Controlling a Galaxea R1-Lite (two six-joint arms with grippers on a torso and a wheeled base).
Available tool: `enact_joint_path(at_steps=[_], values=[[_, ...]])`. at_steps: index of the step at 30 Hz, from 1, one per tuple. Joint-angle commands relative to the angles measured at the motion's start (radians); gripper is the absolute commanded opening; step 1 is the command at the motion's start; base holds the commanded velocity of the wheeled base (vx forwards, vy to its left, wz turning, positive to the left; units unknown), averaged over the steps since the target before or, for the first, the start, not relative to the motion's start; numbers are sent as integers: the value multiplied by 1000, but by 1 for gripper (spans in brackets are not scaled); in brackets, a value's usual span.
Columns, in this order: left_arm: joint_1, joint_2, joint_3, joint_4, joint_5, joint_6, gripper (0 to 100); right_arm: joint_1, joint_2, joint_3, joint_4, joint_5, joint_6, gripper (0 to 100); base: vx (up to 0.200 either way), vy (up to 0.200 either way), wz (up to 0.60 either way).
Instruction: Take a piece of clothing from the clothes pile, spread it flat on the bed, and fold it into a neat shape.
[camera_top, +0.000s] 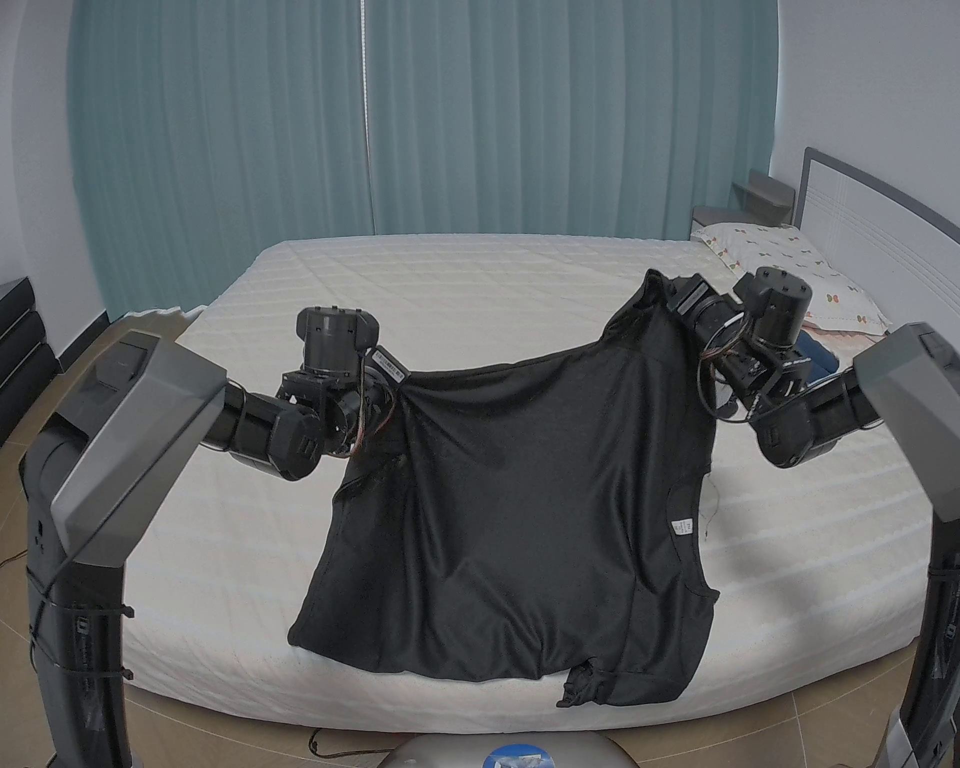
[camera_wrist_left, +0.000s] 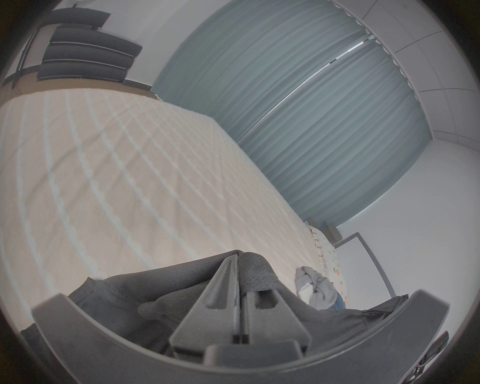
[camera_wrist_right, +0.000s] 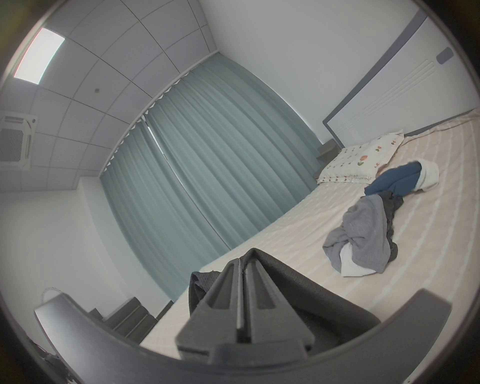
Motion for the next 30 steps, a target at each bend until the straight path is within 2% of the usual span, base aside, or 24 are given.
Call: enact_joint_path(at_steps=[1,5,6,12,15,16,17,19,21,27,28,30], values=[[11,127,-9,-37,6,-16,0,11,185,-57,-28,-35,-13,0,0,0,0],[16,165,-38,-40,2,-18,0,6,250,-61,-30,-37,-15,0,0,0,0],[16,181,-52,-34,3,-19,100,5,271,-67,-30,-35,-15,100,0,0,0],[12,233,-73,-31,14,-18,100,0,348,-64,-18,-37,-16,100,0,0,0],[31,253,-86,-12,83,-4,100,-35,340,-23,2,-40,-21,100,0,0,0],[31,253,-86,-12,83,-4,100,-35,340,-23,2,-40,-21,100,0,0,0],[54,266,-127,2,134,13,100,-61,314,-12,36,-55,-24,100,0,0,0],[74,280,-176,0,186,16,100,-84,300,-15,45,-64,-23,100,0,0,0],[89,280,-202,0,212,14,100,-103,293,-7,47,-63,-21,100,0,0,0],[106,273,-195,42,210,18,100,-119,253,77,53,-43,-12,100,0,0,0],[108,263,-184,177,160,24,100,-112,222,141,51,-9,-9,100,0,0,0],[108,240,-169,295,89,24,100,-106,202,189,53,12,-7,100,0,0,0]])
